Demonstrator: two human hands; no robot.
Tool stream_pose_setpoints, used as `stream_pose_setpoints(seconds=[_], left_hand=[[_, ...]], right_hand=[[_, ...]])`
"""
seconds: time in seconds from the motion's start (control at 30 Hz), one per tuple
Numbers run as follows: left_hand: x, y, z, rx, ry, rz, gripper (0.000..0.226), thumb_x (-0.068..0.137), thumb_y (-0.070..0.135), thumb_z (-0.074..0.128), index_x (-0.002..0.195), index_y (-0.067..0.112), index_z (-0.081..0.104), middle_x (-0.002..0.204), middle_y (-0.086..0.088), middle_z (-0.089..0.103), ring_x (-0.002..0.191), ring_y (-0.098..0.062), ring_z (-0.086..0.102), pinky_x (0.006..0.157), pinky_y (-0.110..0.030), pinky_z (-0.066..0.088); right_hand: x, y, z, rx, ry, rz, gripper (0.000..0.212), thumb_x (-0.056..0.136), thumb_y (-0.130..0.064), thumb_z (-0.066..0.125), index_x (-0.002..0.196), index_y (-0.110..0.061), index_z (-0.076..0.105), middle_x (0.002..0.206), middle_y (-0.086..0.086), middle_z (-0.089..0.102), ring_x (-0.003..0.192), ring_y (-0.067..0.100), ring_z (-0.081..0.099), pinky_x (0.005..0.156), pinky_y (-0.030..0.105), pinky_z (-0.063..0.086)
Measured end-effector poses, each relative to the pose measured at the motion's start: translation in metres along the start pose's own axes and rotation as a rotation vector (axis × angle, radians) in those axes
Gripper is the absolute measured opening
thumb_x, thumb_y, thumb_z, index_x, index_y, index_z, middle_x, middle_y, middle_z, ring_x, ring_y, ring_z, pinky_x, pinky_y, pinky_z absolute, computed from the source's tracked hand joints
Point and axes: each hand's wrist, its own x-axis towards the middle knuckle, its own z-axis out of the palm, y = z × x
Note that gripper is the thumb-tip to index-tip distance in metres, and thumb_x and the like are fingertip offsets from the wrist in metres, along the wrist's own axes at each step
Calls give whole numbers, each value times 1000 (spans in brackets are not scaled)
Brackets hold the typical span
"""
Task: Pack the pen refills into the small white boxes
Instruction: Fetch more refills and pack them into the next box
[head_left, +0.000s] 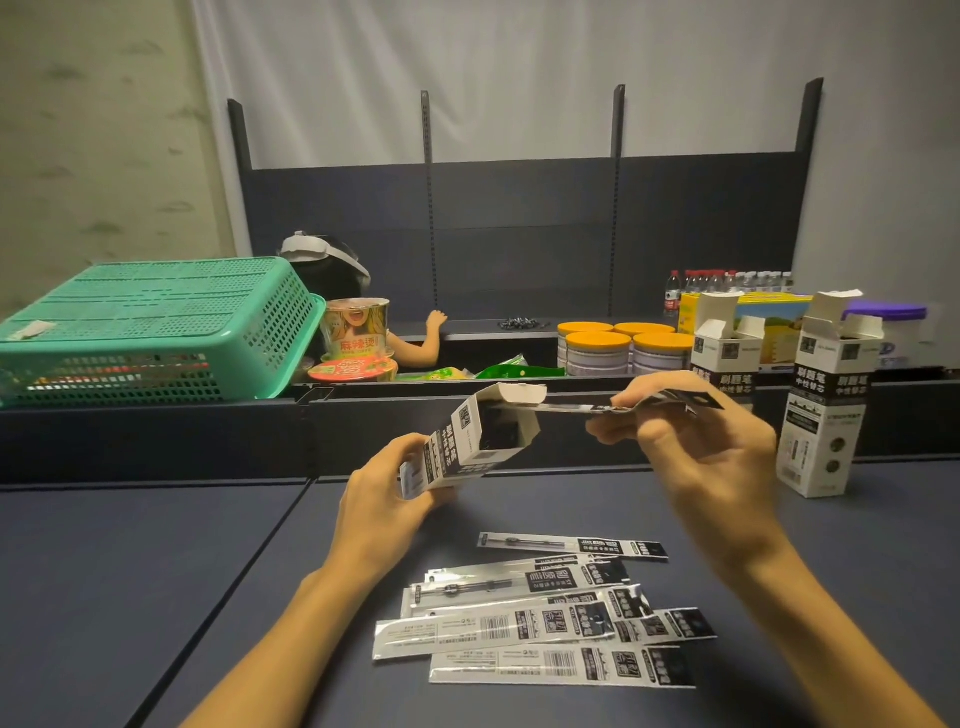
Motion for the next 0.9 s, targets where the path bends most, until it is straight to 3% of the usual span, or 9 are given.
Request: stream_pose_setpoints(seconds=[0.1,0.3,0.6,0.8,0.9], left_hand=[[-1,1,0,2,-5,4,47,74,28,80,114,34,55,111,17,63,101,-2,60,80,-8,45],[1,0,1,8,-11,1,47,75,27,80,114,32,56,112,15,64,100,-5,61,78,-4,44],[0,-3,1,8,-4,10,50,74,21,82,115,33,57,110,14,65,101,-3,60,81,-6,45],[1,-4,4,11,-18,20,50,74,26,81,119,27,59,112,13,65,104,-8,60,87,-23,51],[1,-4,4,8,-21,21,51,74,25,81,120,27,58,112,14,64,103,-5,60,86,-21,51]], right_hand=[[1,-1,-2,7,30,-48,22,81,-13,55,95,2,63,85,5,71,79,23,72,73,26,57],[1,-4,-3,18,63,-67,19,80,-14,54,94,-6,64,84,3,70,75,23,72,70,26,58],[-1,0,-1,-7,-2,-74,19,79,-13,55,92,-2,63,86,3,69,78,22,73,71,25,57],[-3,9,1,-117,-65,-89,22,82,-16,59,97,0,65,90,7,72,85,18,73,78,29,58],[-3,12,3,-223,-144,-155,20,85,-16,61,99,-3,67,95,4,71,89,13,71,79,27,58]])
